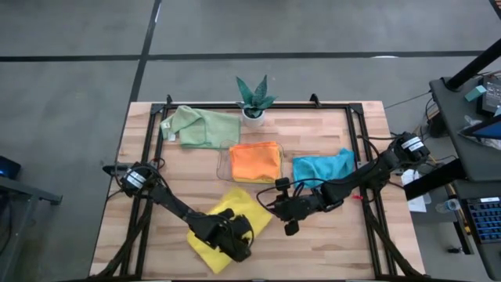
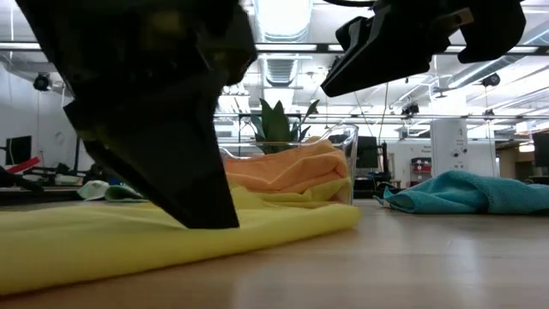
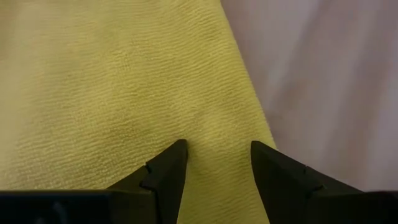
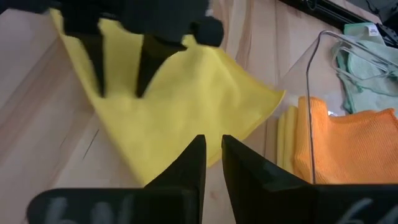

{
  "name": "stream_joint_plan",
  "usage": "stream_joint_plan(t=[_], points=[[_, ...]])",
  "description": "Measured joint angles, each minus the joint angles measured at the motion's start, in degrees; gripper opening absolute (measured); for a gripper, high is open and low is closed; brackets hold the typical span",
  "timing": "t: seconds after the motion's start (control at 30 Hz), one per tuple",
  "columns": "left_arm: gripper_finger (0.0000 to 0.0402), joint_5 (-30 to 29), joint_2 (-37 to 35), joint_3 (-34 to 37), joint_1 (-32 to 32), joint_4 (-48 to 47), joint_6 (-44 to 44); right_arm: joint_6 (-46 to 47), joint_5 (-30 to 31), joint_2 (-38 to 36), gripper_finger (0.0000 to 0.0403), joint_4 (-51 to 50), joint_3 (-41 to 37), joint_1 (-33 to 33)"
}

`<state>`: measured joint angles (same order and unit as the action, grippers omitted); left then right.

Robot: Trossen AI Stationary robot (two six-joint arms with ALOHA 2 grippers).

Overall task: Fold microfiber towels
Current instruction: Fold the yellow microfiber towel

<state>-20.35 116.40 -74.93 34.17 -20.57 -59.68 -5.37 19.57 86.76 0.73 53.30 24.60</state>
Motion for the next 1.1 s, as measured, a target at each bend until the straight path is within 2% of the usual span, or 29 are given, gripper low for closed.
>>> stream_joint_plan(t=[0.1,0.23,0.4,0.57,0.8,0.97,1.1], points=[[0.0166,4.3,-0.2,-1.1,0.2,-0.5,5.8,-0.1,0.0,0.0,0.0043,0.0,0.0,0.0],[0.0166,8.9,-1.8,-2.4,0.5,-5.7,10.2,-0.2,0.0,0.0,0.0043,0.0,-0.1,0.0],[0.0166,16.2,-5.9,-2.9,1.1,-10.0,8.3,-0.2,0.0,0.0,0.0043,0.0,-0.1,0.0],[0.0166,24.6,-8.1,-2.4,4.0,-15.9,1.8,-0.2,0.0,0.0,0.0043,-0.1,-0.1,0.0],[0.0166,27.8,-8.4,0.8,9.4,-19.0,-3.5,-0.2,0.0,0.0,0.0043,0.0,-0.2,0.0],[0.0165,28.1,-8.5,4.8,9.9,-20.1,-3.6,-0.5,0.0,0.0,0.0043,0.0,-0.2,0.0],[0.0165,28.0,-8.8,5.9,9.5,-32.9,0.1,-0.6,0.0,0.0,0.0043,0.2,-0.2,0.0]])
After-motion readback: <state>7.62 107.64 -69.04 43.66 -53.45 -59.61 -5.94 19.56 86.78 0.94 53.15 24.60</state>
